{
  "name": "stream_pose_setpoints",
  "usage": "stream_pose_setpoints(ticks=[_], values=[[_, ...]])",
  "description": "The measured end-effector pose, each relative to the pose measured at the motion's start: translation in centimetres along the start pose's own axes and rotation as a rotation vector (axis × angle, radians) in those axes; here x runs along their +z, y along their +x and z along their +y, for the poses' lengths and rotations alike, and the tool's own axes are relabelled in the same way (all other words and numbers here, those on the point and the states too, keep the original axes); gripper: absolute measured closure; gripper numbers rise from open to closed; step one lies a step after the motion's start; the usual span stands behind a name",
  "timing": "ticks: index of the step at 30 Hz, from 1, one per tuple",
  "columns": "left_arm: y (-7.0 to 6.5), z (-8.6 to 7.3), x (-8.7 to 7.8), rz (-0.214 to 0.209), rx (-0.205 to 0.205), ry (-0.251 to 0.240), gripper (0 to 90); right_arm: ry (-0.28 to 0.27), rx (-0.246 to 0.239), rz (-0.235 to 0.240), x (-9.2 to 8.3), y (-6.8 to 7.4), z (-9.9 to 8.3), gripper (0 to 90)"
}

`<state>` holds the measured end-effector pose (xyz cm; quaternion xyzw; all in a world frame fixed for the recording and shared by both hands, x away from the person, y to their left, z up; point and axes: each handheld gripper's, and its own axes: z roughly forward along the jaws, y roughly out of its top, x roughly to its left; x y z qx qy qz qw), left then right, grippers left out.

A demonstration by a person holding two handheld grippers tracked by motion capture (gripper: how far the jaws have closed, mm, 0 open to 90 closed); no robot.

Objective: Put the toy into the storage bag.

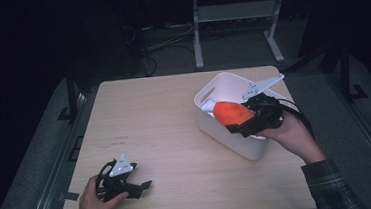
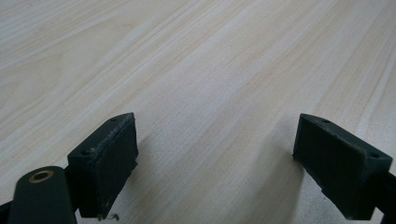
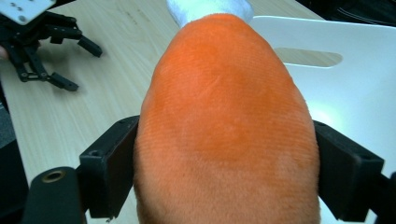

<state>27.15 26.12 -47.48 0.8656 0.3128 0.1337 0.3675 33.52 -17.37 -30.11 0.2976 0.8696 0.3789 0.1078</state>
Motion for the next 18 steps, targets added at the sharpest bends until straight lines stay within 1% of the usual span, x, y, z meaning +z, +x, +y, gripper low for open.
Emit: stream_pose_setpoints(ticks=[8,18], values=[[0.0,0.0,0.0,0.001,-0.002,-0.002,12.8,0.019,0.011,-0.029,0.4,-1.0,0.2,16.7],[0.0,0.0,0.0,0.001,0.0,-0.001,12.9,0.049,0.023,-0.062,1.5,-2.3,0.2,16.7]])
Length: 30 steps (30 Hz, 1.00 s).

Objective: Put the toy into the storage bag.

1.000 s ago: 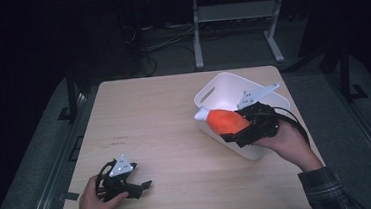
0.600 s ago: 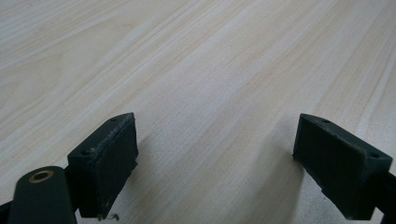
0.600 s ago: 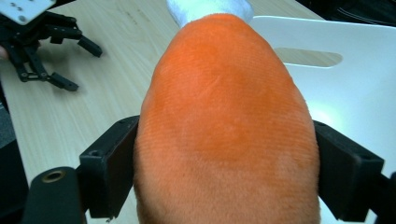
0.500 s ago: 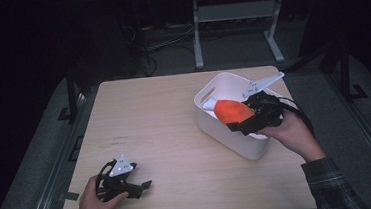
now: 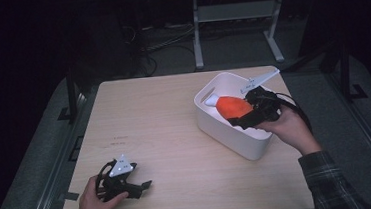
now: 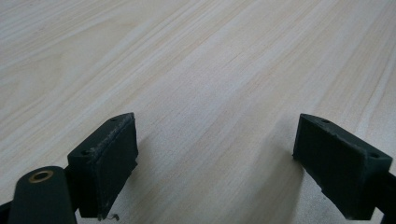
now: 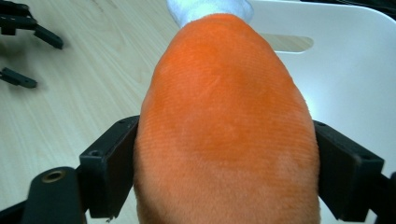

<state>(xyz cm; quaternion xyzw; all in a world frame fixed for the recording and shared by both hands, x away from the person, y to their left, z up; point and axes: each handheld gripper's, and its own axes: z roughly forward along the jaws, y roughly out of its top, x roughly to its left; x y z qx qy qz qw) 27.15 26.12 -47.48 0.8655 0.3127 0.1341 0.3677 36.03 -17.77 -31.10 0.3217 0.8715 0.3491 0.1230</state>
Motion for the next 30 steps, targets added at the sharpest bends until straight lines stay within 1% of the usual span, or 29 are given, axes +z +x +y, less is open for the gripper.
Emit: stream_pose_setpoints(ticks=[3,12,19,30], values=[[0.0,0.0,0.0,0.0,0.0,0.001,12.9,0.007,0.004,-0.014,0.2,-0.3,0.0,16.7],[0.0,0.0,0.0,-0.001,0.004,0.004,12.8,0.027,0.015,-0.031,1.1,-1.0,-0.1,16.6],[0.0,0.0,0.0,0.0,0.004,0.004,12.9,0.032,0.025,-0.025,1.5,-1.1,-0.2,16.5],[0.0,0.0,0.0,0.0,0.004,0.004,12.8,0.037,0.023,-0.012,1.8,-1.1,-0.2,15.1]])
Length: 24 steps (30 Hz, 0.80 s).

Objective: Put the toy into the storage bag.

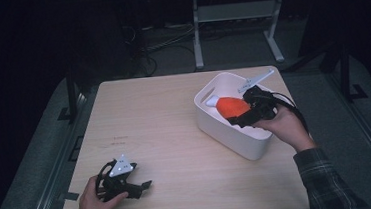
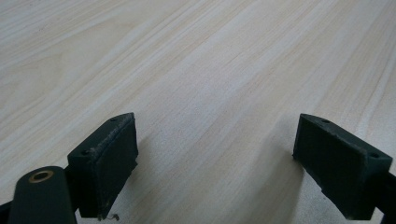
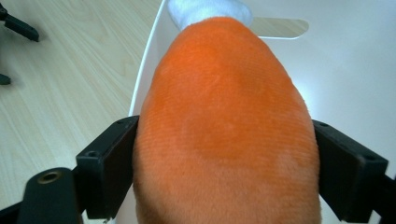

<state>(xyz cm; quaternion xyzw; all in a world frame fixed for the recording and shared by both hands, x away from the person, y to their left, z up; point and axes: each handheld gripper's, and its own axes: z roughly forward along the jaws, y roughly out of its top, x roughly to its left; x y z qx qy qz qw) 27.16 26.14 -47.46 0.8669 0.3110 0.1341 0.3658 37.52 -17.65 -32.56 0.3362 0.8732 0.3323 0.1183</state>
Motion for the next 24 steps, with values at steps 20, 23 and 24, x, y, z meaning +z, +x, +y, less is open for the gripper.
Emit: stream_pose_setpoints(ticks=[20,23,24], values=[[0.0,0.0,0.0,0.0,-0.001,0.0,12.9,-0.019,0.008,0.017,-0.6,0.0,0.0,13.8],[0.0,0.0,0.0,0.0,-0.001,-0.001,12.9,-0.031,0.012,0.022,-1.0,-0.1,-0.1,13.8],[0.0,0.0,0.0,0.0,-0.001,-0.001,12.9,-0.034,0.013,0.025,-1.3,-0.1,-0.2,13.8]])
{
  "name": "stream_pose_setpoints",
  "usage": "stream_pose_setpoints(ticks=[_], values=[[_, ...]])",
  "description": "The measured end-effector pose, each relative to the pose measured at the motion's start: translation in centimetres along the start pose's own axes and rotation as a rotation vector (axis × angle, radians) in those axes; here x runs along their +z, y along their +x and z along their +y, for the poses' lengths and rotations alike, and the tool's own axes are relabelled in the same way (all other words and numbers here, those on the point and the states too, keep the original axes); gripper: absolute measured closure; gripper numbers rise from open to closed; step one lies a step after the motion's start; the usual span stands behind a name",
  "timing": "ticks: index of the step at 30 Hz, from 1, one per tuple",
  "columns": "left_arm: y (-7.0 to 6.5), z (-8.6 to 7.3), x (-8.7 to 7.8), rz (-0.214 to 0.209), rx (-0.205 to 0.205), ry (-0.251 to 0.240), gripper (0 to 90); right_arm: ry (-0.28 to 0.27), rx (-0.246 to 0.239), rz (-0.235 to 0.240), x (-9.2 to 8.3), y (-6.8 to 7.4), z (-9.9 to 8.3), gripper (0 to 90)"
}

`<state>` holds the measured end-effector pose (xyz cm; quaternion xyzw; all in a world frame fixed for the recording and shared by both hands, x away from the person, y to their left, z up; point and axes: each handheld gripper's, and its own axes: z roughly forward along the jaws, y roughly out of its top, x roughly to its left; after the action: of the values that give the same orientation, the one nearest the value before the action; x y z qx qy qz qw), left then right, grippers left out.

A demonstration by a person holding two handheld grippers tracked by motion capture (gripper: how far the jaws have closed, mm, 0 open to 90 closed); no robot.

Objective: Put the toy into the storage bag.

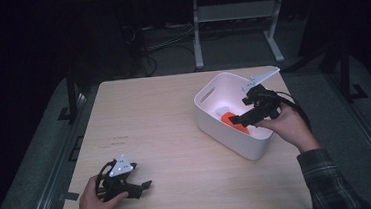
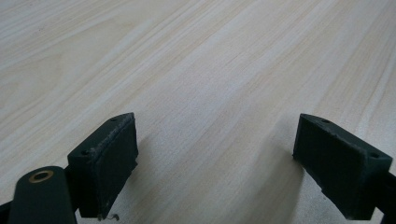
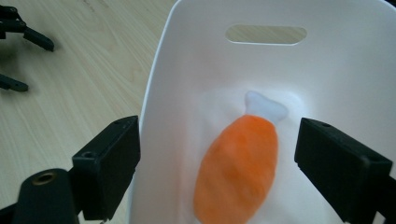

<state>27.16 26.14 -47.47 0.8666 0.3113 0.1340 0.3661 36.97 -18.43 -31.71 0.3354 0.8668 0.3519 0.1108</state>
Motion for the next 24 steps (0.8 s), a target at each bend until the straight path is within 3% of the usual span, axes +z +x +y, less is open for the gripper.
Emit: stream_pose_setpoints(ticks=[9,24], values=[[0.0,0.0,0.0,0.001,-0.003,-0.003,12.9,-0.023,-0.02,0.011,-1.2,1.0,-0.3,13.8],[0.0,0.0,0.0,0.0,-0.003,-0.002,12.9,-0.05,-0.046,0.04,-1.4,2.6,0.0,13.8]])
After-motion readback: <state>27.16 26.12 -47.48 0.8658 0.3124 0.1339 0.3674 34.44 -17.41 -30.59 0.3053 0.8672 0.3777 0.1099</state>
